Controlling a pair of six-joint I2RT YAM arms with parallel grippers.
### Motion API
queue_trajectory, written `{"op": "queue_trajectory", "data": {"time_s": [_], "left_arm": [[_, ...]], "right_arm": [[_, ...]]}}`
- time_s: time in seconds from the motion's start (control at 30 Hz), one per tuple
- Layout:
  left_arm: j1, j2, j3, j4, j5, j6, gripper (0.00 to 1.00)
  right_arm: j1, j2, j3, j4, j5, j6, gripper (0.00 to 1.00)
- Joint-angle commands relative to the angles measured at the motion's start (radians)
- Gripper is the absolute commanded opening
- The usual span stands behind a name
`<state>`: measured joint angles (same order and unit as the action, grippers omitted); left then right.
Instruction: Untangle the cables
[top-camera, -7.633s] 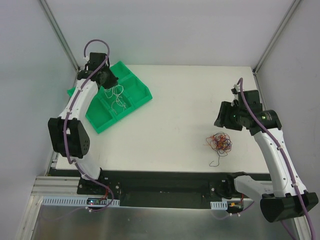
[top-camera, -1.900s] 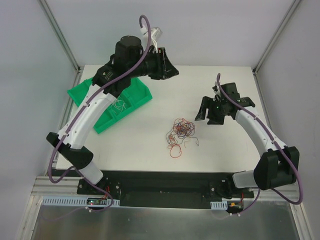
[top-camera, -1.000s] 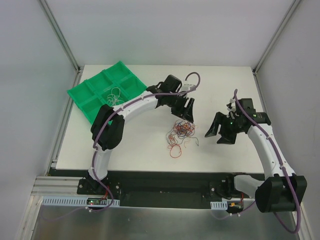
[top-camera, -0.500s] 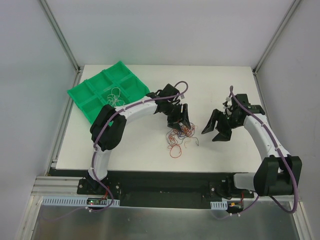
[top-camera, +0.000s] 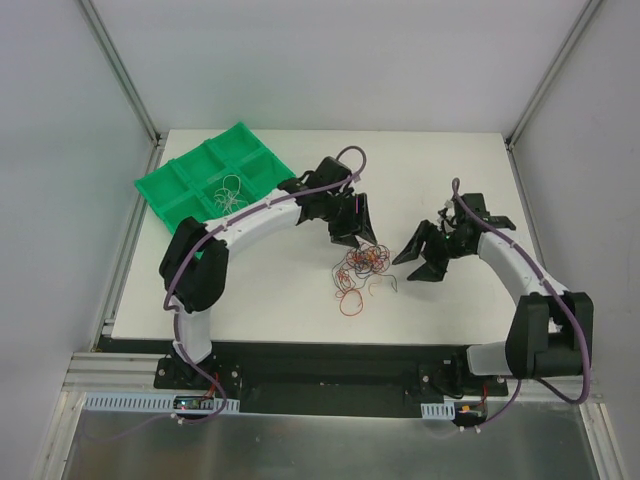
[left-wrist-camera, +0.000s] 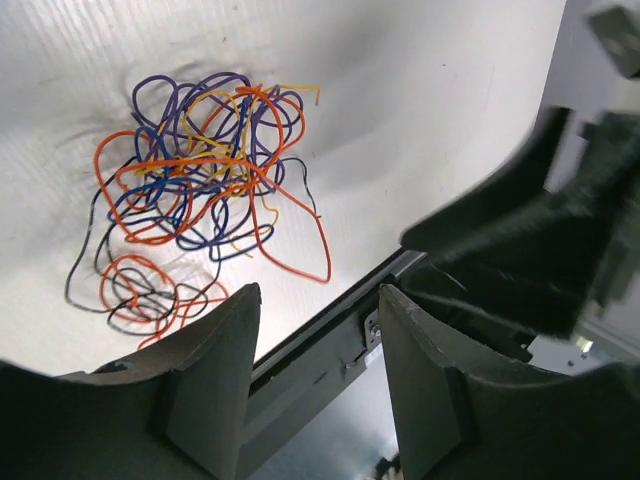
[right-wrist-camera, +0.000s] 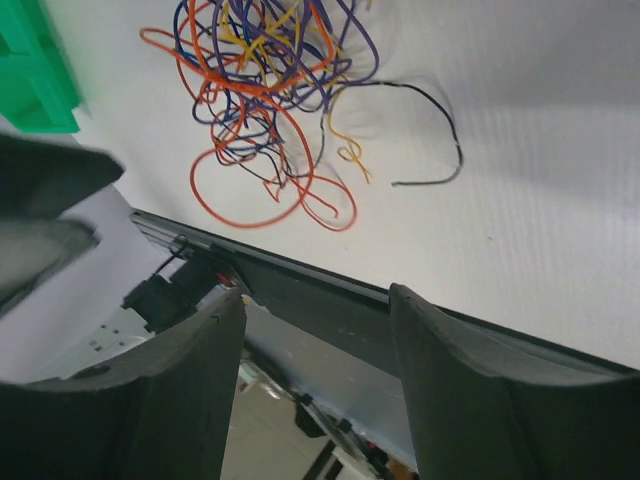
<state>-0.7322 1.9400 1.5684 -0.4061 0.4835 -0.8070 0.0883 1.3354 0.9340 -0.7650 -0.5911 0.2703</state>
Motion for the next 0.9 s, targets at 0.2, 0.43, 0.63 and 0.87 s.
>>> {"op": "queue_trajectory", "data": {"time_s": [0.2,0.43,0.63,0.87], "left_arm": [[-0.001,-0.263,-0.088,-0.057,-0.149,0.244,0.54],[-0.001,-0.319,-0.146,-0.072,-0.138,0.275,0.54],[-0.001,-0.329,-0.148,-0.091,-0.151,0.331,0.54],[0.022,-0.196,-0.133,-0.092,-0.117,0.361,0.58]], "right_arm": [[0.119,0.14,-0.185,0.598,-0.158,0.743,0.59],[0.134,0.156,-0.25,0.754,-0.076,0.974,0.48],[0.159,0.194,-0.248,0.806,-0.065,1.066,0.17],[0.159,0.116,-0.065,0.684,0.003,0.798,0.0]]}}
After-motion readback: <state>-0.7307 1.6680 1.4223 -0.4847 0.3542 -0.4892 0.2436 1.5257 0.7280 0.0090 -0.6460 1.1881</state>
